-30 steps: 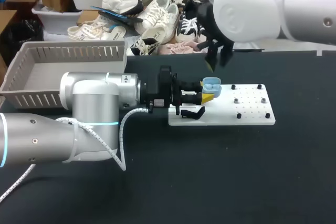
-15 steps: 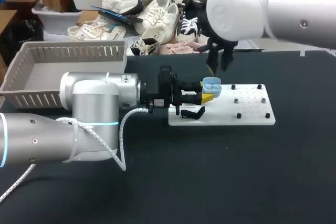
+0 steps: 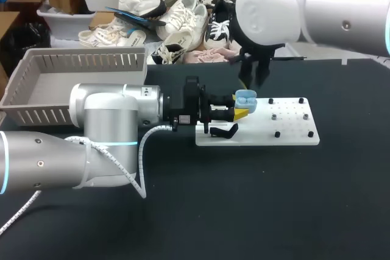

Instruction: Pick up each earbud case from the left stands, insert the matching earbuds, close the lid, and place the case in the box.

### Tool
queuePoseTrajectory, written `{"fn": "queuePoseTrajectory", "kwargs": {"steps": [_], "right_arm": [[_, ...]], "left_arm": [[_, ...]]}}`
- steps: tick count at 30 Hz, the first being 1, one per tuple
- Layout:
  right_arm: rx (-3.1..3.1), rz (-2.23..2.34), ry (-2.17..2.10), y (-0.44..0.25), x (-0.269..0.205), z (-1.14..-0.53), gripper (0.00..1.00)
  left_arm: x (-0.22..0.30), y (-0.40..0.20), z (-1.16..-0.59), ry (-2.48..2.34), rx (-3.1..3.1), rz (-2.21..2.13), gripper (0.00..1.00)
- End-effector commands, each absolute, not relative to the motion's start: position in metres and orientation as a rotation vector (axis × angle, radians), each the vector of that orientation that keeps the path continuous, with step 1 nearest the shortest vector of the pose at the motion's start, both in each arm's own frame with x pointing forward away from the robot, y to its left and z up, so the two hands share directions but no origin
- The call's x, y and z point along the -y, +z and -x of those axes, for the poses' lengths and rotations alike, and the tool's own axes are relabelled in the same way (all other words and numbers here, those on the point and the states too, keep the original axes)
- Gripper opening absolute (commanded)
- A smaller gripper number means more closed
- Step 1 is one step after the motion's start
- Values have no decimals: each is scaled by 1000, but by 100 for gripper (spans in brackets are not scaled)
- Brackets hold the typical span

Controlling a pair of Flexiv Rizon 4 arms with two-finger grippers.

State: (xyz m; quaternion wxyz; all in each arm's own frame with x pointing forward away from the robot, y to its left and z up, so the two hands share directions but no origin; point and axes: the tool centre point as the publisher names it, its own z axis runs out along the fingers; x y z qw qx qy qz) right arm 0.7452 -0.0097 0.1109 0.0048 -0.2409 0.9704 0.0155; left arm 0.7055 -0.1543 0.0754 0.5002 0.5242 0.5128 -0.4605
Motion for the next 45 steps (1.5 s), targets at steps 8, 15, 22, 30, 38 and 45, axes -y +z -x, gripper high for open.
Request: {"fn": "queuePoseTrajectory", "kwargs": {"steps": [8,15,22,30,38,45], "right_arm": [[-3027,735,58,112,8,-725,29],[-3028,716,64,113,9,-719,29],[-2998,615,100,128,24,-716,29],[-2978,466,187,135,42,-708,30],[-2956,297,276,133,56,-696,30],[-2951,226,305,128,68,-688,30]], "left_arm": [[154,75,-706,-1112,-1238,-1265,0],[154,75,-706,-1112,-1238,-1265,0],[154,75,-706,-1112,-1238,-1265,0],[154,75,-706,-1112,-1238,-1265,0],[154,75,-706,-1112,-1238,-1265,0],[154,75,-706,-1112,-1238,-1265,0]]}}
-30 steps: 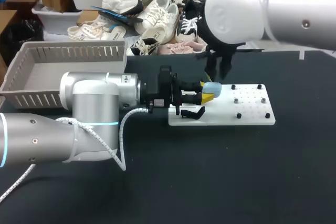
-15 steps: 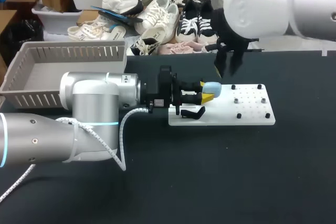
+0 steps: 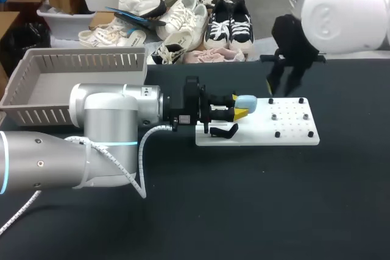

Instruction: Pick up each earbud case from the left stands, insert the matching earbuds, close the lid, and place the case in the box.

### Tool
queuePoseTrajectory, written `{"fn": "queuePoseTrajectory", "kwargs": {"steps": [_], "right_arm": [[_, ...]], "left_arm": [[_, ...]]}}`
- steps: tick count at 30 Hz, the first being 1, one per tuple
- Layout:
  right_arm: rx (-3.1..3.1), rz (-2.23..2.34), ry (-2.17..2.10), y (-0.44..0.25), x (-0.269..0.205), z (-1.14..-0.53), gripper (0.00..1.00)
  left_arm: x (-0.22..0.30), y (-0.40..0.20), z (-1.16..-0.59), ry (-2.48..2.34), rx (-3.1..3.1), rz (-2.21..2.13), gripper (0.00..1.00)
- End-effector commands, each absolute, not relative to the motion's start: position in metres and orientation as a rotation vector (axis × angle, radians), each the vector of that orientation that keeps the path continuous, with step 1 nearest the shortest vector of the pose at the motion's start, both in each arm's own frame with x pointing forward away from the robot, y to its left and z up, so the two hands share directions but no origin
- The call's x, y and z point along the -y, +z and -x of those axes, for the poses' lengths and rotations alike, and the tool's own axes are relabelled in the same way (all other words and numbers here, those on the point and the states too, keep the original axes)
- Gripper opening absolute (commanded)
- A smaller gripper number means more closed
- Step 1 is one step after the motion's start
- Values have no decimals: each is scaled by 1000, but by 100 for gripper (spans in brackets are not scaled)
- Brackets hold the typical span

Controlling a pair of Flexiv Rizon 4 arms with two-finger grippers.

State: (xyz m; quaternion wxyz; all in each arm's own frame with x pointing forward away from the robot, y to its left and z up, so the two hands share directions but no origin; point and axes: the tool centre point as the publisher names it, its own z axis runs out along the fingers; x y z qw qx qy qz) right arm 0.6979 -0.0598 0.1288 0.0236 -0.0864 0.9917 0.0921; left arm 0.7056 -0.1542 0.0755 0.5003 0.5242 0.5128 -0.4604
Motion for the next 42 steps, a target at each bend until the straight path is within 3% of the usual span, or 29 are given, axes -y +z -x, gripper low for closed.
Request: {"fn": "queuePoseTrajectory", "kwargs": {"steps": [1,27,42], "right_arm": [[-2948,221,312,128,69,-687,30],[-2907,162,363,131,83,-680,29],[-2921,166,346,133,77,-681,27]], "left_arm": [[154,75,-706,-1112,-1238,-1265,0],[143,81,-704,-1091,-1233,-1241,0],[22,110,-709,-776,-1355,-1119,0]]}}
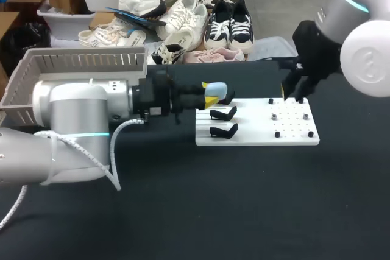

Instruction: Pick up each earbud case from the left stands, insert the matching earbuds, close the lid, and place the case in the box.

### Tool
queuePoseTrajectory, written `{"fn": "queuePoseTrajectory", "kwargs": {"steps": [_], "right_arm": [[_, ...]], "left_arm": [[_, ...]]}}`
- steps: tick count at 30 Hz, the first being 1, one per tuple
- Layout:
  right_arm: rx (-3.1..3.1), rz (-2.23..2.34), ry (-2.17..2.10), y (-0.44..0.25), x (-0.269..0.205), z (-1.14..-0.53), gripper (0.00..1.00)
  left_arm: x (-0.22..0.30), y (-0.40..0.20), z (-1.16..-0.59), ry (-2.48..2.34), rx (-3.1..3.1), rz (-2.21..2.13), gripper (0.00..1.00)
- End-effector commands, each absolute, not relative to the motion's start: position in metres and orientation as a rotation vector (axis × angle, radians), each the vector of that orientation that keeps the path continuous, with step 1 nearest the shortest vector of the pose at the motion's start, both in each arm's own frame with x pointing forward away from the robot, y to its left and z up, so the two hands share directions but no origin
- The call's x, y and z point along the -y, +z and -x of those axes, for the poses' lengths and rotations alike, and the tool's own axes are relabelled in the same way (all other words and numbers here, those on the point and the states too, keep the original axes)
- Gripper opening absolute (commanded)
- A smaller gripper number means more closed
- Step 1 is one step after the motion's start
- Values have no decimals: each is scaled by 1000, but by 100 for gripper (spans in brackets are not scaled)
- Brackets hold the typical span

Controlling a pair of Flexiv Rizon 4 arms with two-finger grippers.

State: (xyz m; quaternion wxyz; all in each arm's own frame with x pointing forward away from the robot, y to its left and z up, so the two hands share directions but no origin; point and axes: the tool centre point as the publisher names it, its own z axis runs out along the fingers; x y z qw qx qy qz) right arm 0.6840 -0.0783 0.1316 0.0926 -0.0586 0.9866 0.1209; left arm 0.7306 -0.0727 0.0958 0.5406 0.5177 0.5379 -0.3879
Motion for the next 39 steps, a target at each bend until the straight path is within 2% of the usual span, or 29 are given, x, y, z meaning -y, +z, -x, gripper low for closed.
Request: {"fn": "queuePoseTrajectory", "kwargs": {"steps": [1,9,18,29,39], "right_arm": [[-2921,165,342,134,76,-681,27],[-2923,147,318,138,72,-683,28],[-2929,102,287,143,69,-686,27],[-2947,29,253,146,69,-684,27],[-2964,-18,243,143,67,-679,27]], "left_arm": [[12,112,-710,-754,-1365,-1107,0],[-54,125,-727,-612,-1425,-1099,0],[-103,123,-761,-552,-1484,-1086,0],[-138,94,-812,-523,-1607,-1057,0],[-160,49,-834,-584,-1730,-1002,0]]}}
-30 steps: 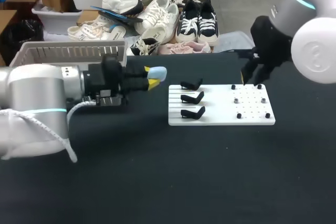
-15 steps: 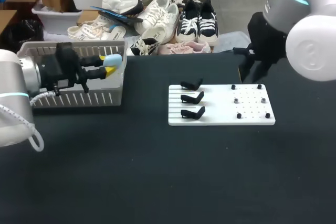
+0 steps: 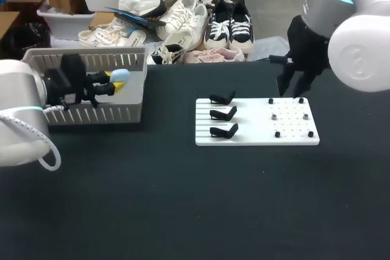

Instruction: Pick up each earbud case from the left stands, insert the matching earbuds, close the lid, and place the case in the box.

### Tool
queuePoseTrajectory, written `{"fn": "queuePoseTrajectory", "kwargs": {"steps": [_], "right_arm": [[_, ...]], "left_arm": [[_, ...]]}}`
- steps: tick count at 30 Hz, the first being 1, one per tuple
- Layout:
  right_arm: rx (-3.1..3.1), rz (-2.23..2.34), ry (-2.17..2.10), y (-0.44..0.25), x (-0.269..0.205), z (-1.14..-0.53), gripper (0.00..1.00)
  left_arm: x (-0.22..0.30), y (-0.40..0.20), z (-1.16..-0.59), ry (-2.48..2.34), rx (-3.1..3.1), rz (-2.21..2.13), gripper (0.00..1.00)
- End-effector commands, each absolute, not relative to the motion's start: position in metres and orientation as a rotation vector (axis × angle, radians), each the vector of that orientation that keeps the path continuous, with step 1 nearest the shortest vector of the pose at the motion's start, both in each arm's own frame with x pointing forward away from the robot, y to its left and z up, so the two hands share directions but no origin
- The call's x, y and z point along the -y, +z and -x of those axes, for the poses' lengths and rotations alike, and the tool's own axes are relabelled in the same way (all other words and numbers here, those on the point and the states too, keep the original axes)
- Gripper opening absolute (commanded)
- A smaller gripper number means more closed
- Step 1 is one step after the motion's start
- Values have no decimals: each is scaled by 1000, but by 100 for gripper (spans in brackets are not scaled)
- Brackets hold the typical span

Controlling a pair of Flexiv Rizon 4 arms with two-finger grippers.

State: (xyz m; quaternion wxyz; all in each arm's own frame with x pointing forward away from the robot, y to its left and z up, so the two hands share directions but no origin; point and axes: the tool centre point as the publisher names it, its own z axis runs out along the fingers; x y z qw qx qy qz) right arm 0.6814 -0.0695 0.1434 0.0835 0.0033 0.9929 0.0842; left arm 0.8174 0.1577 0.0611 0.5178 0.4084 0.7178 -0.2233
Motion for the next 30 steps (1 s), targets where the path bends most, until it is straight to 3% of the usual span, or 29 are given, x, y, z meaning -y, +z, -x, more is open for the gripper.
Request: {"fn": "queuePoseTrajectory", "kwargs": {"steps": [1,5,6,7,8,19,30], "right_arm": [[-2966,-19,241,142,66,-678,27],[-2968,-23,237,144,65,-679,27],[-2968,-22,236,144,65,-680,27],[-2967,-22,236,144,65,-680,27],[-2967,-20,237,144,65,-681,28],[-2940,25,250,146,62,-688,29],[-2851,30,303,154,91,-693,33]], "left_arm": [[-160,48,-834,-588,-1733,-1001,0],[-162,45,-834,-605,-1740,-996,0],[-163,44,-834,-612,-1746,-995,38],[-164,43,-834,-623,-1751,-992,87],[-165,42,-834,-629,-1754,-991,100],[-161,77,-815,-624,-1641,-1005,100],[-117,104,-762,-708,-1576,-955,100]]}}
